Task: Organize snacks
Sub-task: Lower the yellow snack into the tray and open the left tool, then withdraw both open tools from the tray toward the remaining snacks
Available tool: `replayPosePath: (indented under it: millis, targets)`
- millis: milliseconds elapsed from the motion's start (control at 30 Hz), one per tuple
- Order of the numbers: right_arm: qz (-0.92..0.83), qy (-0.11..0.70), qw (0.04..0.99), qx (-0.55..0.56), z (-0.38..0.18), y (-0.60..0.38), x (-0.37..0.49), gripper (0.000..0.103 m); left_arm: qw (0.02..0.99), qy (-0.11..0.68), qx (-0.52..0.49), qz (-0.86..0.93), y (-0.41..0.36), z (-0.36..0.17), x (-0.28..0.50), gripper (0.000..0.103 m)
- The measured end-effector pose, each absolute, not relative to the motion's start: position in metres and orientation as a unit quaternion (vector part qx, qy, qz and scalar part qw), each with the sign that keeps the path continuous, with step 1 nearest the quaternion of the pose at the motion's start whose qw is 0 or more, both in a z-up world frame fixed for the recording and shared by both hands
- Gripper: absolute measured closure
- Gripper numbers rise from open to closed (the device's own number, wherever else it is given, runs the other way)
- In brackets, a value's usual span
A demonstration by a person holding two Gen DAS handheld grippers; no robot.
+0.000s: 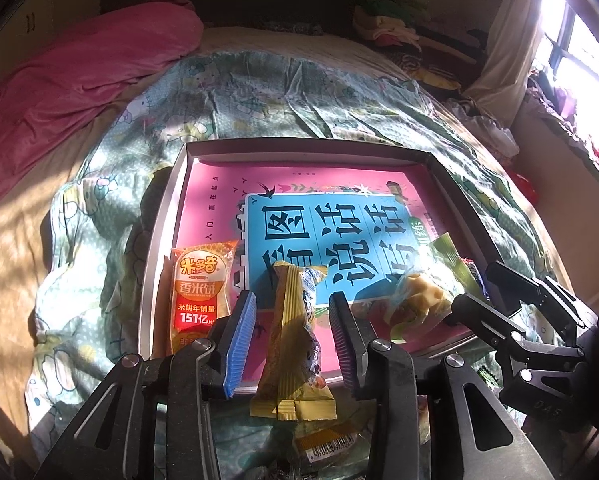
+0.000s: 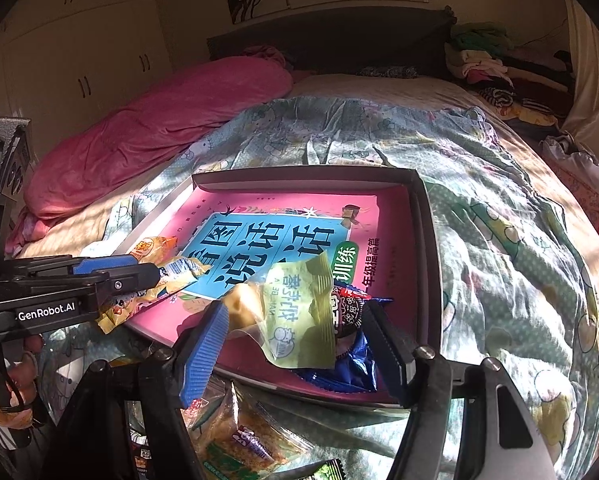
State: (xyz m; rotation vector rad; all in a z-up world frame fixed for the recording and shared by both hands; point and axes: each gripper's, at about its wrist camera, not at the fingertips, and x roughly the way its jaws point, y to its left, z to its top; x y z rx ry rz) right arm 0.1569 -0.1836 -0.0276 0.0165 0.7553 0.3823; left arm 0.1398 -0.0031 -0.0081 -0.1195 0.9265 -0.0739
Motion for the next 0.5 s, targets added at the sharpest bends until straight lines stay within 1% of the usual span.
replayPosePath:
  millis: [233, 333, 400, 433, 500]
  targets:
    - [0.180, 0.356, 0.917, 0.014, -0.023, -0.188, 0.155, 0.034, 0.896, 0.441, -0.053, -0.032, 0.000, 0.000, 0.132, 0.057]
    - [0.179, 0.354, 0.918, 0.018, -0.021, -0.190, 0.154, 0.031, 0.896, 0.440, -0.050, -0.030, -0.001, 0.002, 0.127, 0.056]
    - [0.179, 0.351, 0.919, 0.019, -0.019, -0.191, 0.153, 0.031, 0.897, 0.438, -0.048, -0.030, -0.001, 0.004, 0.124, 0.053]
    - [0.180, 0.349, 0.919, 0.019, -0.018, -0.191, 0.152, 0.031, 0.897, 0.439, -0.048, -0.029, -0.002, 0.004, 0.123, 0.049]
    - [0.180, 0.346, 0.921, 0.018, -0.017, -0.191, 0.150, 0.031, 0.897, 0.439, -0.045, -0.028, -0.003, 0.005, 0.120, 0.048]
